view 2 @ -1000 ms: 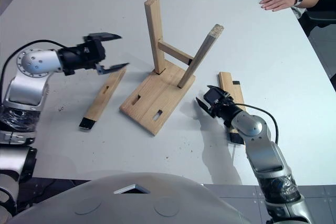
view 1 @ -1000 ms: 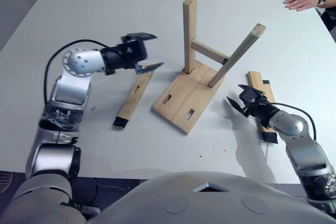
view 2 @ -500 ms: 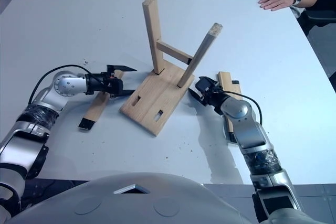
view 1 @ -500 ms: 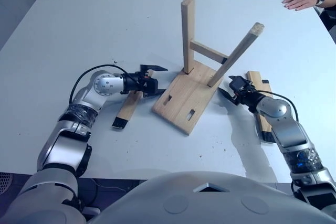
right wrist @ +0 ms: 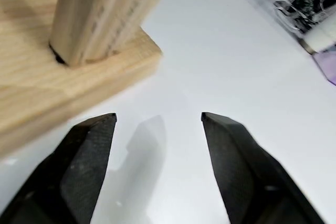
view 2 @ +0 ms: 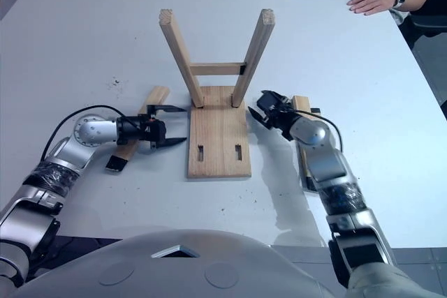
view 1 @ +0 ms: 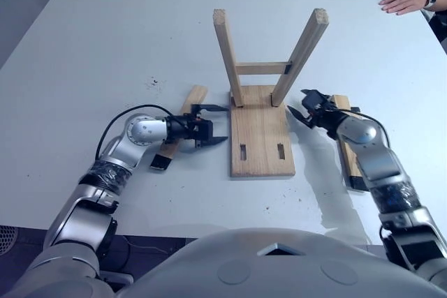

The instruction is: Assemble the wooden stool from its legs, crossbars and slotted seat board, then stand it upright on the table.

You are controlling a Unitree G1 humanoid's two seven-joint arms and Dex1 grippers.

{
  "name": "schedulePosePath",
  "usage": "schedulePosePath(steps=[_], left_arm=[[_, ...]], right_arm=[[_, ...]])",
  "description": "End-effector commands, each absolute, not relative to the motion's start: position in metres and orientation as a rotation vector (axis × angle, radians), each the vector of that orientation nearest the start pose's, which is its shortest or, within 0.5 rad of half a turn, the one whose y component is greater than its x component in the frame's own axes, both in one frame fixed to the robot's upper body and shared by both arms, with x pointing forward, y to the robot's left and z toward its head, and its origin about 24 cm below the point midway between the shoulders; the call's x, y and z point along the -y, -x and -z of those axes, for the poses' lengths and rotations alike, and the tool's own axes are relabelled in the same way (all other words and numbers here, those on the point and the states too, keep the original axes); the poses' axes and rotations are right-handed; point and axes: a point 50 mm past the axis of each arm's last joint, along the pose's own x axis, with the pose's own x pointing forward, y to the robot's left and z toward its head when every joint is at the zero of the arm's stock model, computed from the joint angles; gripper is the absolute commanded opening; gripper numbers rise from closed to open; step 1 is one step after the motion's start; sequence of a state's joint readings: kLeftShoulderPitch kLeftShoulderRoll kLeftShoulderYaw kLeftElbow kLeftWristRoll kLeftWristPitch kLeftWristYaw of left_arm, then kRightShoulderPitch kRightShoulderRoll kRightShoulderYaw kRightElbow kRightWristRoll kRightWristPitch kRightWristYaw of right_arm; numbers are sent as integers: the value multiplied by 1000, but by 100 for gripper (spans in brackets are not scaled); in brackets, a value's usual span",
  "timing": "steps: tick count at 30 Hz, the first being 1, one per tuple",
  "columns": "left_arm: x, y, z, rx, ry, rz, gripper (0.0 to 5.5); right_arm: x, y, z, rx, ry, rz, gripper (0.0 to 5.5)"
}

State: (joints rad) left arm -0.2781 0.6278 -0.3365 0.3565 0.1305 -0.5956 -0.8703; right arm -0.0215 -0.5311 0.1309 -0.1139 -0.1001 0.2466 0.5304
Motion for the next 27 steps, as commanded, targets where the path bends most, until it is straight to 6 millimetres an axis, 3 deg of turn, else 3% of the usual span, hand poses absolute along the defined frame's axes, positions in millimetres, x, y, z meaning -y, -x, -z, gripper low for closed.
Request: schedulePosePath(steps=[1,4,10,15,27], left_arm=[[-197,-246,-54,16,-878,1134,398],[-211,-234,-60,7,-841,1018,398],[-239,-237,-80,49,-814,731,398],[-246,-239,-76,40,-845,692,398],[-243,-234,-59,4,-879,712,398]], right_arm=[[222,-213,-93,-250,530,-462,298],[246,-191,-106,-248,431,-303,298],[287,-159,-81,-425,306,-76,298],[291,-146,-61,-518,220,-87,298],[283,-146,-41,-541,190,-137,298]])
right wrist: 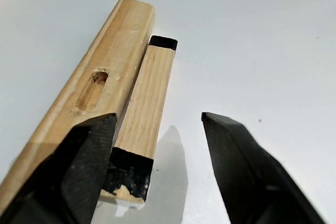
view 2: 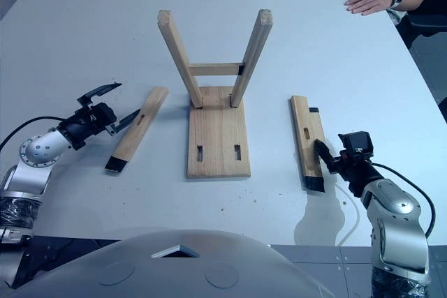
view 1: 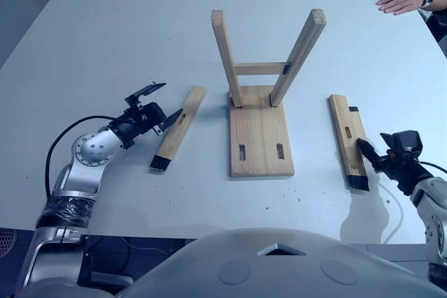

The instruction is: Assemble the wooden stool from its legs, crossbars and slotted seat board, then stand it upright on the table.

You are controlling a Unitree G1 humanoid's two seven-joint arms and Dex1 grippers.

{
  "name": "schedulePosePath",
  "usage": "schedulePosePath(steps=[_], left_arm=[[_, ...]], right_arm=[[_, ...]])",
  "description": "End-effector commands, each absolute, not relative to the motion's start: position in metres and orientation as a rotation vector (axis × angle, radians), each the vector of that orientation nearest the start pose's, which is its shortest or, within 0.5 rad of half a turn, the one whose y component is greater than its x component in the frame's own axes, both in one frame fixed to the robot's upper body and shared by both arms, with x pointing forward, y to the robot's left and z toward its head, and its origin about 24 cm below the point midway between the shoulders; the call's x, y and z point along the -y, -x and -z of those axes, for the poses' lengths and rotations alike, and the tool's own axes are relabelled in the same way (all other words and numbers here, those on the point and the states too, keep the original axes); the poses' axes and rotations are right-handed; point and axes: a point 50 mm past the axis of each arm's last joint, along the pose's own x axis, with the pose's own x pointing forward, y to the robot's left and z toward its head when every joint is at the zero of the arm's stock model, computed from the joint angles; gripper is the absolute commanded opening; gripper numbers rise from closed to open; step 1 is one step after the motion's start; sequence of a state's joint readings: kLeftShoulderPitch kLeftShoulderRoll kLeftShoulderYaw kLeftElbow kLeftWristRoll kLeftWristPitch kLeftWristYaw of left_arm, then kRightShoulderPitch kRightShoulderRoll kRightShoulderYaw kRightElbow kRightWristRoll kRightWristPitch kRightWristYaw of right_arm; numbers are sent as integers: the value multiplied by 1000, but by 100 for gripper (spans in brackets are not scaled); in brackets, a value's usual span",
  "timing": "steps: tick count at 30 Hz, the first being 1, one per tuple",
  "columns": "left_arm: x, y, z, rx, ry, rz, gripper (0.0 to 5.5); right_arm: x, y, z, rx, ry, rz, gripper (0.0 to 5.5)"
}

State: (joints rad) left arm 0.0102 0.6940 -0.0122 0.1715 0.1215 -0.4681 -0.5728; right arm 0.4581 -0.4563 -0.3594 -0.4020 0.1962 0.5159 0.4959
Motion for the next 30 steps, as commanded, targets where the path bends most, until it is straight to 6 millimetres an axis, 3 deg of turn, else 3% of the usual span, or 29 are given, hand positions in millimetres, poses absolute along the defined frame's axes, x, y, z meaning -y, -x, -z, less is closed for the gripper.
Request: schedulePosePath(steps=[1,6,11,18,22,26,30], left_arm=[[-242,-234,-58,1,-882,717,398],[-239,-233,-52,-8,-892,740,398],[-236,-235,-52,-2,-882,732,398],[-242,-237,-65,11,-787,659,400],[-250,-241,-74,12,-779,620,400],[-238,-248,-94,78,-684,617,400],[-224,-251,-126,146,-569,640,400]], right_arm=[[283,-146,-40,-538,184,-131,298],[286,-146,-37,-534,170,-123,298],[283,-141,-19,-620,188,-156,298],[285,-127,-5,-700,201,-135,206],[283,-128,-8,-683,192,-122,155],[286,-141,-17,-634,180,-103,132],[297,-167,-49,-480,154,-66,132]])
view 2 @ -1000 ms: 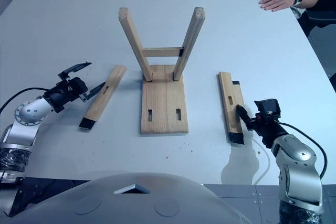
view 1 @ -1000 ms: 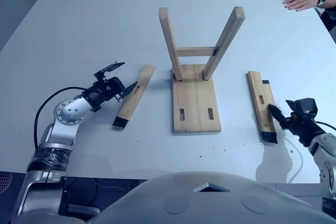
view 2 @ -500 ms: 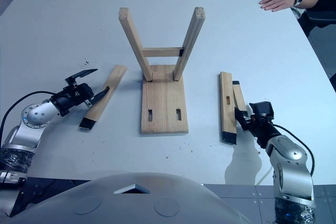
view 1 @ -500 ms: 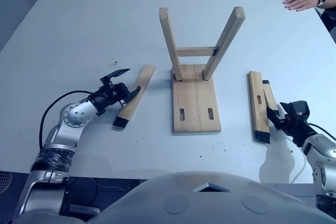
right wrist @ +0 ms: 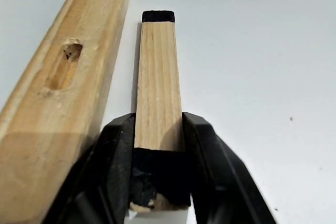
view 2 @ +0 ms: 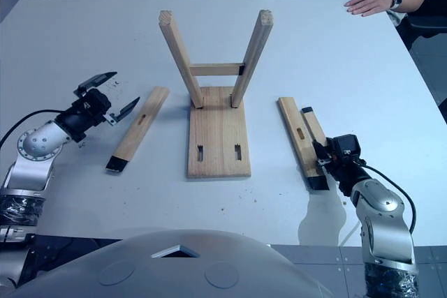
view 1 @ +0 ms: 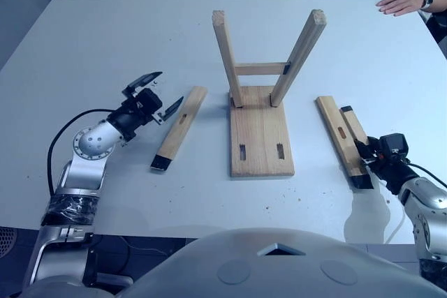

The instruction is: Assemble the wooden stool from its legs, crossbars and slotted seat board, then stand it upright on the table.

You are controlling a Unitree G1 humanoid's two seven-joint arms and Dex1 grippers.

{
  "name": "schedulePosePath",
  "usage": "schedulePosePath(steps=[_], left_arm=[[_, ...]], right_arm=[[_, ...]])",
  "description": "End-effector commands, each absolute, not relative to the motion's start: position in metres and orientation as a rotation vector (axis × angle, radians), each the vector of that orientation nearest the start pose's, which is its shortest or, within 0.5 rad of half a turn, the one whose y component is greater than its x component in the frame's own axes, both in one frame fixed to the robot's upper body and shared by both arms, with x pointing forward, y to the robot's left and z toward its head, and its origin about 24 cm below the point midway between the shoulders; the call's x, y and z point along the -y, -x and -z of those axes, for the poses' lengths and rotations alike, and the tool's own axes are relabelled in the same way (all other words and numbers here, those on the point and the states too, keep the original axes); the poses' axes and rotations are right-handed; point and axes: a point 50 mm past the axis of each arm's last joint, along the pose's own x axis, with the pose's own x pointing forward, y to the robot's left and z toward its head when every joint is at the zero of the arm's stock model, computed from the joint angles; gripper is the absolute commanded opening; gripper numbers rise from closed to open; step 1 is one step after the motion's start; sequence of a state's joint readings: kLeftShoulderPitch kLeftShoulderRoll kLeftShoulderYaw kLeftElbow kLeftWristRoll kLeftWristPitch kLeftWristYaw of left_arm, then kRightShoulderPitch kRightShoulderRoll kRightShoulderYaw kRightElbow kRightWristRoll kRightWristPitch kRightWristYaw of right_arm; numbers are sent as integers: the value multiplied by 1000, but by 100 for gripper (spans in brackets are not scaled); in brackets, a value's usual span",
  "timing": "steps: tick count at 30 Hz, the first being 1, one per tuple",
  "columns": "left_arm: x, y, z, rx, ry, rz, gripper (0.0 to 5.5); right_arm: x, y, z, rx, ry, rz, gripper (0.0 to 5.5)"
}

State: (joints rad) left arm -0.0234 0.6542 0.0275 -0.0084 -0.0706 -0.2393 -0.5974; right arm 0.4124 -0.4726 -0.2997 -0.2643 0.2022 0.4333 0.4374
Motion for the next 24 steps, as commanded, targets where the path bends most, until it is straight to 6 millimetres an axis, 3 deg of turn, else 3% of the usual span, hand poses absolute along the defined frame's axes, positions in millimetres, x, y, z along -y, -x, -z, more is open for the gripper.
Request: schedulePosePath(steps=[1,4,6,8,12,17,20,24], left_arm=[[-218,-251,-137,167,-522,652,400],[-191,-244,-177,230,-251,770,400],[-170,-229,-201,250,-35,956,400],[-158,-218,-216,248,110,1102,375],[-139,-212,-219,144,250,1296,318],[-121,-209,-218,31,343,1471,317],[-115,-209,-222,21,356,1528,317],[-114,-212,-226,43,372,1544,317]], right_arm=[[298,-176,-65,-409,142,-72,132],[271,-198,-133,-62,-65,-291,132],[240,-194,-174,103,-183,-579,132],[218,-186,-193,145,-232,-801,132],[190,-190,-202,122,-303,-1095,132],[168,-197,-215,95,-391,-1329,132],[157,-201,-215,39,-408,-1434,132],[156,-200,-211,-19,-387,-1477,132]])
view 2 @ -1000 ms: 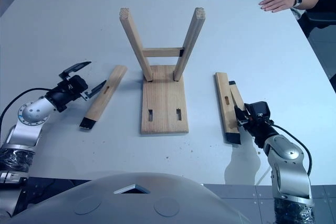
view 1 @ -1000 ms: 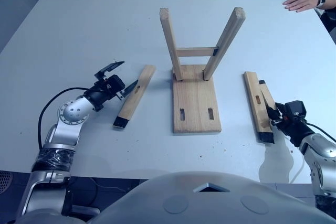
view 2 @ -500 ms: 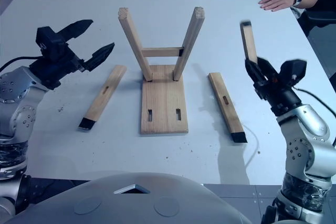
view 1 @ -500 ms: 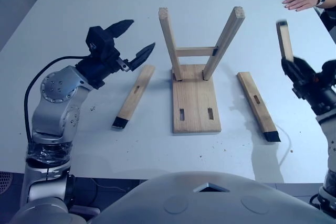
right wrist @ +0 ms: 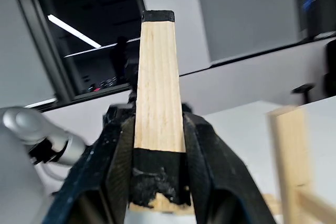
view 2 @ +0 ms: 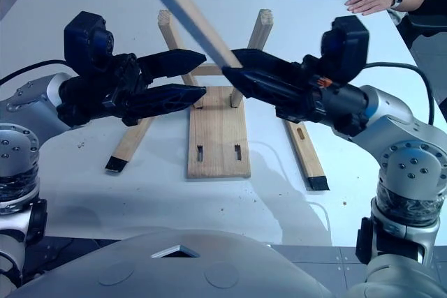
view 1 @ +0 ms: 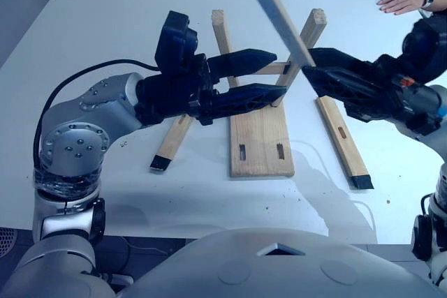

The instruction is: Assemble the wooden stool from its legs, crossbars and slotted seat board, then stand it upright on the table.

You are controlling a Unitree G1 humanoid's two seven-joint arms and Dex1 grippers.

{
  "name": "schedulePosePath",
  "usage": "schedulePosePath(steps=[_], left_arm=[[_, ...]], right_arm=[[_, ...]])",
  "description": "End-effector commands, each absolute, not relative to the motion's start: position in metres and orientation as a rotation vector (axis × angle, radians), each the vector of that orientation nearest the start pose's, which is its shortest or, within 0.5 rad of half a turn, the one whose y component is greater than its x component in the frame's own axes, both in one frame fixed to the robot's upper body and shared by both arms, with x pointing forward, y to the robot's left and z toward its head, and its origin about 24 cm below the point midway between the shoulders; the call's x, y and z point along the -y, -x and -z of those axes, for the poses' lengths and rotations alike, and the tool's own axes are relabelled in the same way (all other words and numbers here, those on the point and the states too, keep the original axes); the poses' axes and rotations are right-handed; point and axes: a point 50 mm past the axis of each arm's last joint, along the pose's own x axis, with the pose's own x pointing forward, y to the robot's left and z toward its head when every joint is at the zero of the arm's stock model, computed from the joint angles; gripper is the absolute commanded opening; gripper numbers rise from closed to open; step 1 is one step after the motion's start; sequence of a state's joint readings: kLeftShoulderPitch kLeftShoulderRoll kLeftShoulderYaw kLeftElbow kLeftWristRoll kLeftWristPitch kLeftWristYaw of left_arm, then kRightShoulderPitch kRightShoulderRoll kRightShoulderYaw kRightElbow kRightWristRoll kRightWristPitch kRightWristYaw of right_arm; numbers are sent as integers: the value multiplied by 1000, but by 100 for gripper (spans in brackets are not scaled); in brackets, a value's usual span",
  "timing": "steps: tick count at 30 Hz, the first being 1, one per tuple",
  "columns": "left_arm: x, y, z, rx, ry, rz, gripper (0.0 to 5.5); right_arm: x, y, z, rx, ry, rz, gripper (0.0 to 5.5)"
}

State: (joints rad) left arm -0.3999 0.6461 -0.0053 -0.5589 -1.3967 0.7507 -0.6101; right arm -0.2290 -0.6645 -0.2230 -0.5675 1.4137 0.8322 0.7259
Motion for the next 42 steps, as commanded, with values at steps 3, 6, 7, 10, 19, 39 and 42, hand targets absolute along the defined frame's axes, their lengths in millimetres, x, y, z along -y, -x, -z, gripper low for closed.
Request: schedulePosePath(steps=[3,6,7,10,19,39,42], left_arm=[[-114,-213,-228,52,382,1542,317],[-114,-213,-227,56,372,1536,317],[-115,-213,-227,60,372,1535,297],[-117,-215,-228,67,374,1530,254],[-117,-217,-219,39,319,1534,136],[-232,-259,-211,-72,-105,1178,133],[-247,-263,-184,-158,-283,1145,133]], right_arm=[[156,-198,-205,-55,-361,-1491,132],[154,-198,-198,-84,-312,-1476,132],[155,-199,-197,-87,-312,-1470,132],[156,-201,-193,-90,-299,-1454,132],[157,-205,-185,-77,-264,-1417,132],[179,-207,-159,-88,-168,-1072,194],[180,-204,-154,-100,-149,-1042,194]])
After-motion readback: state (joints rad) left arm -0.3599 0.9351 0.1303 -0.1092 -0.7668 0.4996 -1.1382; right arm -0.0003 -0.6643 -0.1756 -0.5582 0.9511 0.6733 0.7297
